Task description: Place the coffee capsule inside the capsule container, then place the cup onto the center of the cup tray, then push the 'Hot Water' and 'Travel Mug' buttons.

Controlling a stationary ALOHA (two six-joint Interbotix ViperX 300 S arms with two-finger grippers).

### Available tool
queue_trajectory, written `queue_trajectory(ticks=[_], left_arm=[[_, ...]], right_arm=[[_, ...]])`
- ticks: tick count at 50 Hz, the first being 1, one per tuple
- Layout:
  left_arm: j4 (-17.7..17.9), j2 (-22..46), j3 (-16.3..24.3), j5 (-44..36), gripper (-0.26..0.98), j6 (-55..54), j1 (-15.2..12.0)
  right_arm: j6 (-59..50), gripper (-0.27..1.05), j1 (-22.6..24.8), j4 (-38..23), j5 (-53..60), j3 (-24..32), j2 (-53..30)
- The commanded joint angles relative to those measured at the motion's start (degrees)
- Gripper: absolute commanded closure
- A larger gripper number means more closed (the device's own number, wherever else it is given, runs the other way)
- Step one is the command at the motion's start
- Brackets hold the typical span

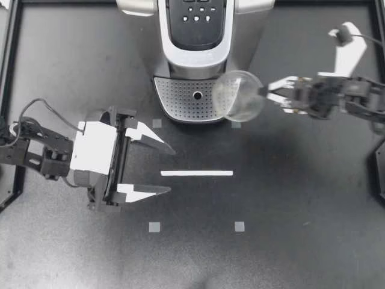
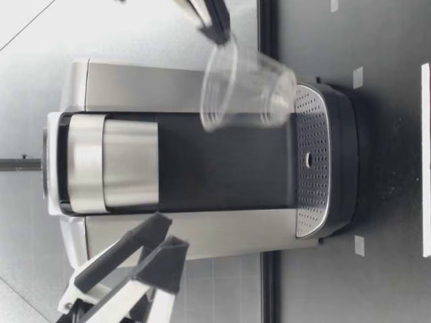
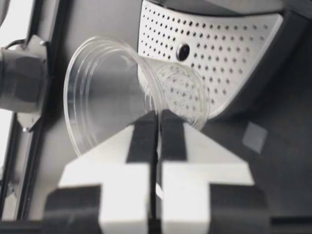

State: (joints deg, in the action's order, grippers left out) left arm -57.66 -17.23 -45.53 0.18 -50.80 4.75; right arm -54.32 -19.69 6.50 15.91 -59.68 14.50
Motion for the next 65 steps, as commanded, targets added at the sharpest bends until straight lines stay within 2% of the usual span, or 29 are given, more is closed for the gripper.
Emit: queue_trajectory(ticks=[1,22,65], left_arm=[[0.26,-1.14,0.70,-0.44,0.02,-0.09,-0.09],[0.44,-1.14,0.62,-0.44,0.02,0.00,-0.18],[0.44,-1.76,-0.09,-0.44,0.02,0.00,-0.09]], right_arm=[[0.09,0.75,0.18,-0.70,1.14,3.25,-2.11],[0.09,0.75,-0.26,-1.41,1.14,9.14,-9.32],[0.09,0.74,-1.32,-1.41,0.00,12.92,-13.01]])
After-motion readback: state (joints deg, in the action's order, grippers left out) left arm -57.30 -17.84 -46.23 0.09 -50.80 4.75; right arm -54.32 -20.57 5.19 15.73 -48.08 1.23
